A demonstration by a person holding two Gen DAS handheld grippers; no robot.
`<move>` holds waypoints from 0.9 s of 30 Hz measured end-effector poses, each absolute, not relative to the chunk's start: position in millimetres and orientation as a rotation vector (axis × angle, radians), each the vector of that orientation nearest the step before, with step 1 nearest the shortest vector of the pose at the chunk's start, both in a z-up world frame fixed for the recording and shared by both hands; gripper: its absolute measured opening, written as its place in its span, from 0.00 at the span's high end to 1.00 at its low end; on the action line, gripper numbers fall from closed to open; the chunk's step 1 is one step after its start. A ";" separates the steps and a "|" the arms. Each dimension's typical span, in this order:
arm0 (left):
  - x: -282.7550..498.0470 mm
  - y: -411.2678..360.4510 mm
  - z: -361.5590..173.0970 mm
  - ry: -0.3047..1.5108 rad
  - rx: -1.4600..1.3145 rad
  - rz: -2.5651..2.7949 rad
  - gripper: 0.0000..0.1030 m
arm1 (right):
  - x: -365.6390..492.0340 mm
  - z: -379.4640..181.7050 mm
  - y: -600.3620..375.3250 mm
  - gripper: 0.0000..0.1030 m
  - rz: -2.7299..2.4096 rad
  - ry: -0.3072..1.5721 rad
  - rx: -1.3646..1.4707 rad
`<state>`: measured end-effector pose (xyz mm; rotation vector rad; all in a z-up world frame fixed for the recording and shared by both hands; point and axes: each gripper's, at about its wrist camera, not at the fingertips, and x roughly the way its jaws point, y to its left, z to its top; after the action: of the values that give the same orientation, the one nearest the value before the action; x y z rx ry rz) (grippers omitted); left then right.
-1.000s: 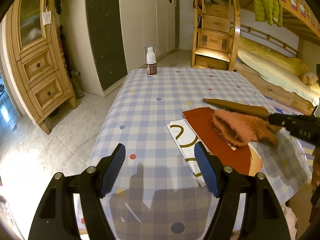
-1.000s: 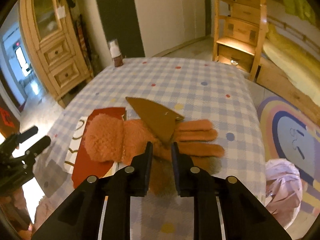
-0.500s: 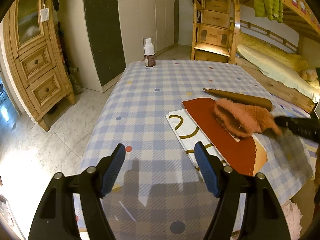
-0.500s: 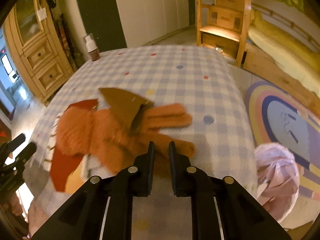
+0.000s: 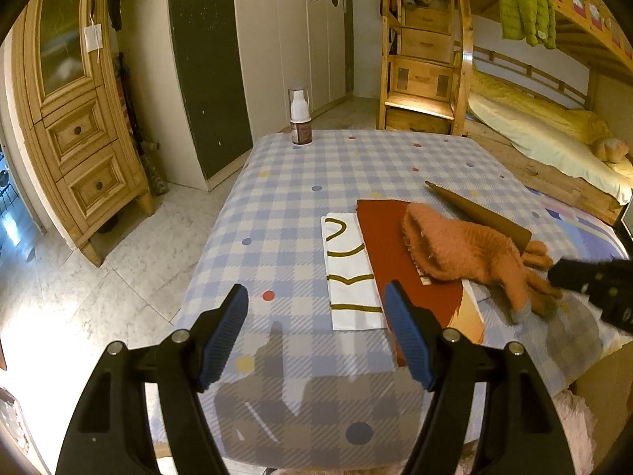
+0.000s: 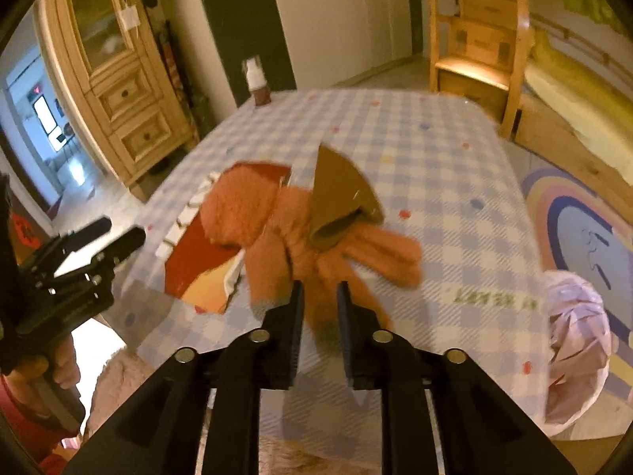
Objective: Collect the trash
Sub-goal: 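Grasp the brown wooden spatula with the right gripper and lift it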
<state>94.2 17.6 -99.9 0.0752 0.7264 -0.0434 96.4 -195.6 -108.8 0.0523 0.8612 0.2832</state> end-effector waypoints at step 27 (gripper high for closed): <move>90.0 -76.9 -93.2 0.700 0.135 -0.308 0.38 | 94.9 -78.6 -245.5 0.99 0.141 0.736 0.074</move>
<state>90.0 -76.9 -93.2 0.1348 0.7002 -0.3079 94.9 -245.5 -78.6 0.0738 0.7356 0.1409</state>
